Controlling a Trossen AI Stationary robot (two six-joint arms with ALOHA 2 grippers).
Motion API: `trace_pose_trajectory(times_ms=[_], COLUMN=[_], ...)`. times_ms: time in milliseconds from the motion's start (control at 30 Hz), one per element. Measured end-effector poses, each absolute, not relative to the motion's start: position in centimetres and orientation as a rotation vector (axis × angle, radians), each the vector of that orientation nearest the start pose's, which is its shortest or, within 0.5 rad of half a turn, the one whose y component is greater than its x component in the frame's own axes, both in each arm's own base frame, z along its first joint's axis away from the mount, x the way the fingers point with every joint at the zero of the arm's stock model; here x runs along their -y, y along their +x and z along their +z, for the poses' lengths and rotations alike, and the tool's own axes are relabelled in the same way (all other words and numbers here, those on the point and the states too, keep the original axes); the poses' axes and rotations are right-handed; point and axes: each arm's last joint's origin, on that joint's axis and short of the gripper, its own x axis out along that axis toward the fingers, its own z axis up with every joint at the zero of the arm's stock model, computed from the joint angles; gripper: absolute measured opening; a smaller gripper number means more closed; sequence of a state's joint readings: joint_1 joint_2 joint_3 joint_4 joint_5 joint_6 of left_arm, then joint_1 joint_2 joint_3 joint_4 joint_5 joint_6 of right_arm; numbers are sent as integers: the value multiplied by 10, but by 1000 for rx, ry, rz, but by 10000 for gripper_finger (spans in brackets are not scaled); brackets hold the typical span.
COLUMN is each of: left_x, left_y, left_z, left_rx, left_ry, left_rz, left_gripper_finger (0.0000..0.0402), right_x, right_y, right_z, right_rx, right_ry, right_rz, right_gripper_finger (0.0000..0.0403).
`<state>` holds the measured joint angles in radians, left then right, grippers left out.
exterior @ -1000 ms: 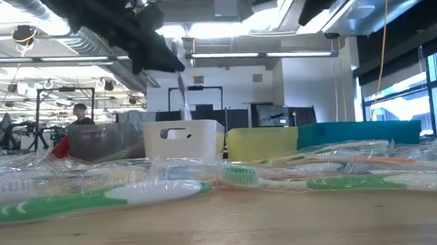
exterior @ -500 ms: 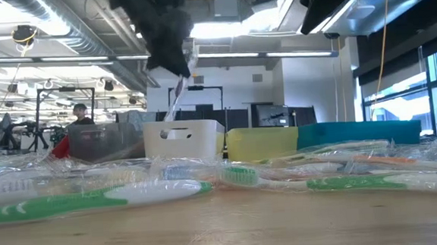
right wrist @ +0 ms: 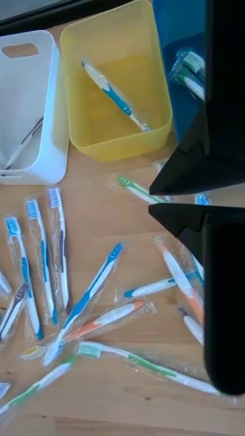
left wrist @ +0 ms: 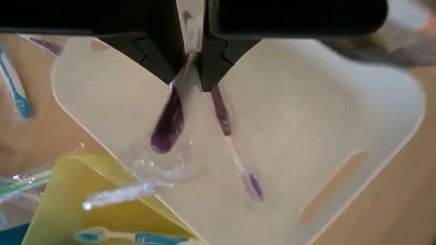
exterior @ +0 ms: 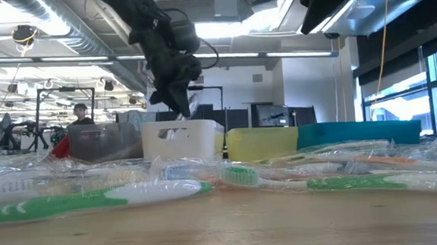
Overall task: Pick & Place Toothbrushes
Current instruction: Put the purple toothbrush into the white bin
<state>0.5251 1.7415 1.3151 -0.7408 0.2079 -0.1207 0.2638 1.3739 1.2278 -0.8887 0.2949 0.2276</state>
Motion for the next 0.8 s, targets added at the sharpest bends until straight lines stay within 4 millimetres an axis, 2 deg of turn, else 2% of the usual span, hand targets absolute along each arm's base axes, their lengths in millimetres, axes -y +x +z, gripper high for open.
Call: trace_pose_trajectory(times_ms=[367, 800], left_x=[-174, -175], left_y=[311, 314], left_z=[216, 216], left_rx=[-1105, -1071], left_ry=[-548, -567], left_rz=[354, 381], left_gripper_finger=[25, 71], right_x=[-62, -62], right_y=[263, 263], right_z=[305, 305], right_rx=[-964, -961], right_ry=[-79, -77], right_rz=[-137, -137], right_gripper_finger=[41, 27])
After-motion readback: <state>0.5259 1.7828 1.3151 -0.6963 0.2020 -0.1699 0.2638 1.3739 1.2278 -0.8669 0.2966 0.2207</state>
